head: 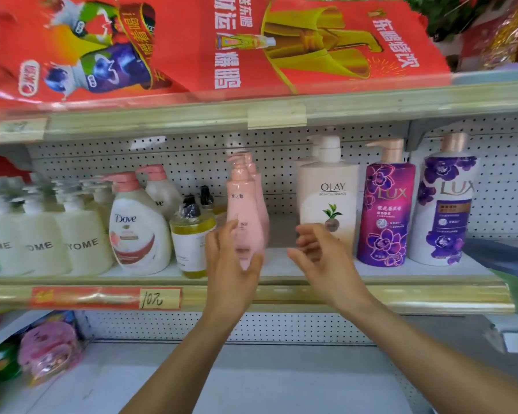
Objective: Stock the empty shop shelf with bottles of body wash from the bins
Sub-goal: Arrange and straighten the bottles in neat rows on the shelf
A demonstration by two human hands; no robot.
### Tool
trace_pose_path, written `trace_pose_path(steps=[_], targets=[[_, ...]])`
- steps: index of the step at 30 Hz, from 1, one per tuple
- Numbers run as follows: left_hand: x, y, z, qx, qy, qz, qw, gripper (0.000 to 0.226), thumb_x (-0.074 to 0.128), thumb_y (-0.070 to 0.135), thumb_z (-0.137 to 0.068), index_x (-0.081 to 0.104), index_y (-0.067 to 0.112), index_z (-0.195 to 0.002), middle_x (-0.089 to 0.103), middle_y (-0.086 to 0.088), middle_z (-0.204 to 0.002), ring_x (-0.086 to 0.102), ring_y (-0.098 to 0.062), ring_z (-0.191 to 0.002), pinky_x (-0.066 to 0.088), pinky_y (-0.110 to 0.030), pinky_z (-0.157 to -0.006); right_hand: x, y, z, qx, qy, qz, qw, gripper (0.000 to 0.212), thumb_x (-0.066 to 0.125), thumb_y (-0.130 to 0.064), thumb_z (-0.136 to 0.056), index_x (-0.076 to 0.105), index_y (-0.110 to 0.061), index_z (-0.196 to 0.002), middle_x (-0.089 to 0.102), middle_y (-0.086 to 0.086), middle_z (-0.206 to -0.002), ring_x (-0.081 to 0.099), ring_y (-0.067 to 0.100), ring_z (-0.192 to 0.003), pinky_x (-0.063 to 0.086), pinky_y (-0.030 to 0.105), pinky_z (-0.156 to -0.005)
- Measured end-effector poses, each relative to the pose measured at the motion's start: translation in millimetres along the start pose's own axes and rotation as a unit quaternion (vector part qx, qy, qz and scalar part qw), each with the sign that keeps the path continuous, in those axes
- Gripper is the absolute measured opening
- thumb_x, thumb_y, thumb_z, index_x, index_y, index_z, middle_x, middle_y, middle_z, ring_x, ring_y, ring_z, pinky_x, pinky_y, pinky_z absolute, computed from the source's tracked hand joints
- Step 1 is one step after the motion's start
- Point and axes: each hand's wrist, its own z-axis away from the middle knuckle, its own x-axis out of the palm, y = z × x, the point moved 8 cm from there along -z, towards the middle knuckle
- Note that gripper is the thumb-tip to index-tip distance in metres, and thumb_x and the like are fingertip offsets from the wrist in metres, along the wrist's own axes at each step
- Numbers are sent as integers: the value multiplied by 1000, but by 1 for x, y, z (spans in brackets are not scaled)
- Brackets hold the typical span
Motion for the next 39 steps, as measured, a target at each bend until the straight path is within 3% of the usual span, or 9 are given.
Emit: trace_pose_path(steps=[3,6,12,15,17,20,30,35,39], targets=[[-7,-21,-7,-20,-43,24,999,72,59,15,-91,21,27,-151,31,4,-147,37,-12,-135,37,-33,-109,43,-8,-7,20,-58,22,998,51,68,-25,-87,47,-16,-133,59,-1,-124,59,11,-104,50,31,-93],[4,-36,-10,-38,-101,42,993,77,55,13,-93,11,28,-154,40,4,-149,42,-11,-134,38,-36,-111,69,-6,-14,59,-87,46,993,58,66,-29,-88,42,-15,-138,55,2,-134,56,19,-117,47,34,-97],[15,-50,-26,-58,-110,31,992,48,59,8,-89,37,18,-131,54,2,-128,55,-17,-114,46,-29,-93,84,-2,-20,101,-30,29,994,48,68,-20,-87,51,-14,-132,66,1,-119,67,13,-90,54,25,-79],[22,-52,-30,-36,-113,31,992,47,64,10,-88,41,21,-128,58,5,-123,60,-15,-109,51,-33,-92,79,5,-18,109,13,26,994,42,68,-16,-85,57,-18,-126,70,-1,-107,68,12,-87,56,33,-83],[28,-48,-29,-19,-130,42,990,56,65,12,-87,38,22,-135,59,9,-124,62,-13,-109,53,-37,-94,73,9,-15,115,40,36,992,40,66,-15,-85,58,-20,-124,71,-2,-104,67,13,-91,56,39,-84],[35,-43,-25,-25,-166,79,983,69,63,7,-89,28,17,-148,52,12,-126,61,-10,-112,50,-31,-99,66,11,-12,115,61,50,990,40,64,-11,-87,58,-18,-125,70,-1,-107,66,14,-95,55,40,-87],[42,-47,-27,-57,-189,113,974,70,70,15,-86,31,19,-145,56,7,-128,59,-7,-103,53,-36,-97,58,11,-12,107,50,101,988,34,63,-15,-89,57,-18,-122,71,-2,-103,66,15,-95,55,39,-86],[41,-46,-35,-48,-171,100,979,69,67,17,-90,28,24,-146,56,6,-134,58,-9,-114,50,-32,-99,44,1,-14,103,5,190,976,57,63,-25,-91,40,-13,-142,69,4,-109,66,20,-102,52,41,-92],[41,-43,-37,-38,-157,98,982,74,64,34,-87,24,31,-149,51,7,-140,53,-11,-123,48,-39,-103,19,-17,-22,54,9,218,975,52,61,-23,-92,45,-15,-140,68,1,-108,66,19,-98,52,41,-88]])
